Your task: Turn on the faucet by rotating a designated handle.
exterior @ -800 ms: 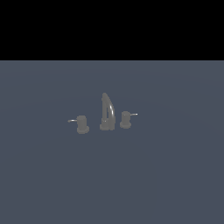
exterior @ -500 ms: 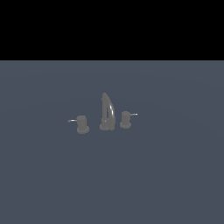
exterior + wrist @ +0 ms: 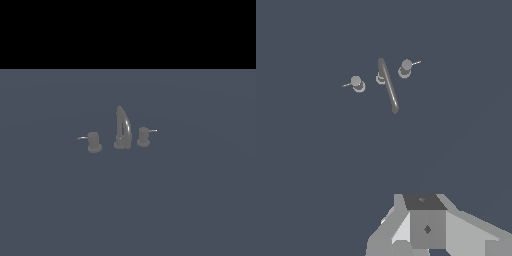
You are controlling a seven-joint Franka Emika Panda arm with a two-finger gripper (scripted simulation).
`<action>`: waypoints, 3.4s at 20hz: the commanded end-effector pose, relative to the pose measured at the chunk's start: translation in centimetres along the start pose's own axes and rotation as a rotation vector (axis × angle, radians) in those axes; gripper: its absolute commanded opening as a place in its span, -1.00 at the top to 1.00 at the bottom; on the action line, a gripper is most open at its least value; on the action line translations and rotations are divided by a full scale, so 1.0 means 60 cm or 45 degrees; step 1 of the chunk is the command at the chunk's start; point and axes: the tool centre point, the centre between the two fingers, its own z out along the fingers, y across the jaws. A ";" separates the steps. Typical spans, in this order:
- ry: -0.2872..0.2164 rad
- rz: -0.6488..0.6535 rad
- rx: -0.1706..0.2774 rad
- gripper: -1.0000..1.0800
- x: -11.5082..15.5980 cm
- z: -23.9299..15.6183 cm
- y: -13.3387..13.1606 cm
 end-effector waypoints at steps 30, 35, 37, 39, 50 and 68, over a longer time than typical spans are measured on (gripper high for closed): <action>-0.005 0.831 -0.011 1.00 0.291 0.353 -0.028; -0.005 0.959 -0.015 1.00 0.336 0.406 -0.013; -0.005 1.011 -0.017 1.00 0.354 0.428 -0.006; -0.005 1.064 -0.019 1.00 0.372 0.450 0.002; -0.003 1.366 -0.033 1.00 0.466 0.575 0.065; -0.005 1.610 -0.037 1.00 0.531 0.669 0.132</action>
